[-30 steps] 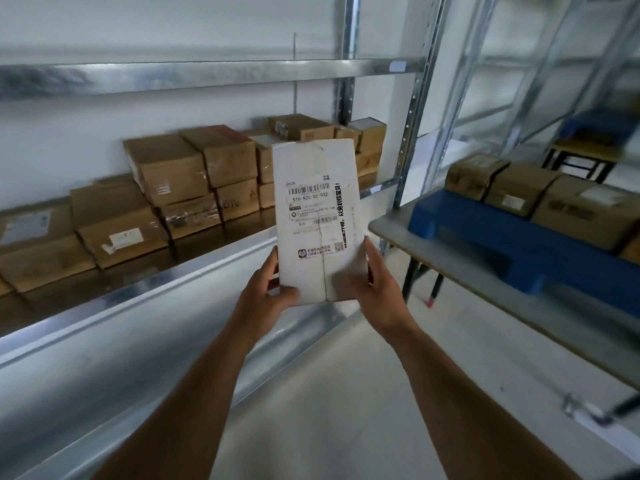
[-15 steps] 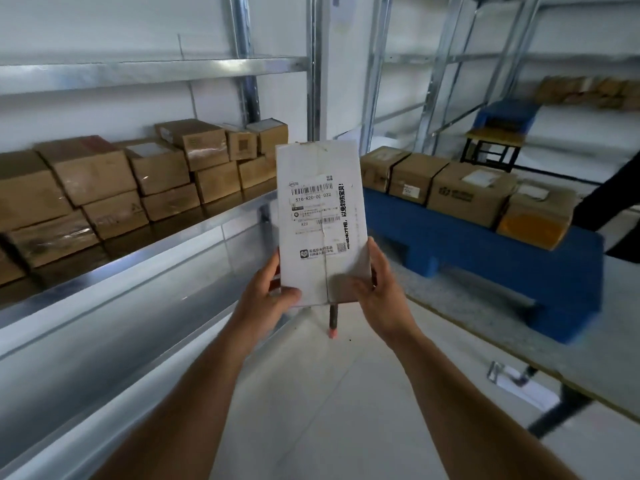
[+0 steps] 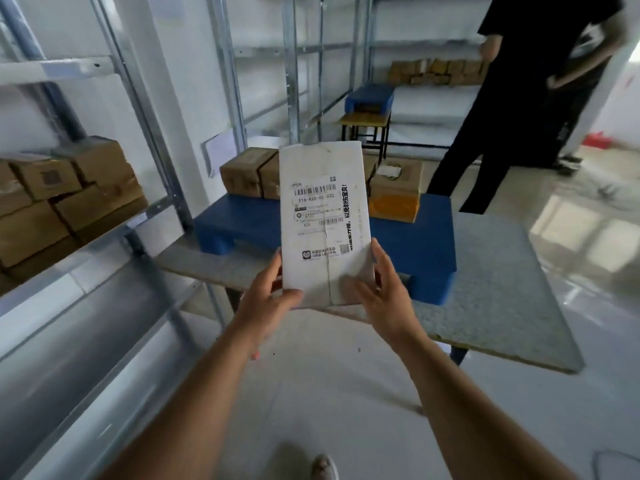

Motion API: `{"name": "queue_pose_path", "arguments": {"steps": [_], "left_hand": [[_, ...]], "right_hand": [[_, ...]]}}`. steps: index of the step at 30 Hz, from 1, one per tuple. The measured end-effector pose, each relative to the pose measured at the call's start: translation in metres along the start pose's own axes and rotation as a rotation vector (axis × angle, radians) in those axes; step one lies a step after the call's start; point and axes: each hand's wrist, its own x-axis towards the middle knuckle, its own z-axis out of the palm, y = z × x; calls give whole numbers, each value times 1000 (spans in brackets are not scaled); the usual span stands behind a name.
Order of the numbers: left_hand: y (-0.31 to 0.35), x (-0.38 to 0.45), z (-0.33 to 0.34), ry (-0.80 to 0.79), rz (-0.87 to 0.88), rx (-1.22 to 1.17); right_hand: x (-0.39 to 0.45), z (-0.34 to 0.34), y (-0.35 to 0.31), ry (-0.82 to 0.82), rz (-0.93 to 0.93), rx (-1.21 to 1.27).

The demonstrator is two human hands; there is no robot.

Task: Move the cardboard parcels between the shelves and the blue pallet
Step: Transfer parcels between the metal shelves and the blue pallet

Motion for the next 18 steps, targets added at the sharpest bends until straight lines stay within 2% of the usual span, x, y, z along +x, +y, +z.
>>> {"name": "queue_pose_path", "arguments": {"steps": [9,18], "left_hand": [[39,147,92,-198,91,-9],[49,282,166,-388,91,-54]], "right_hand": [[96,-112,16,317,19,-257],[179,-196,34,498,17,-291]]}}
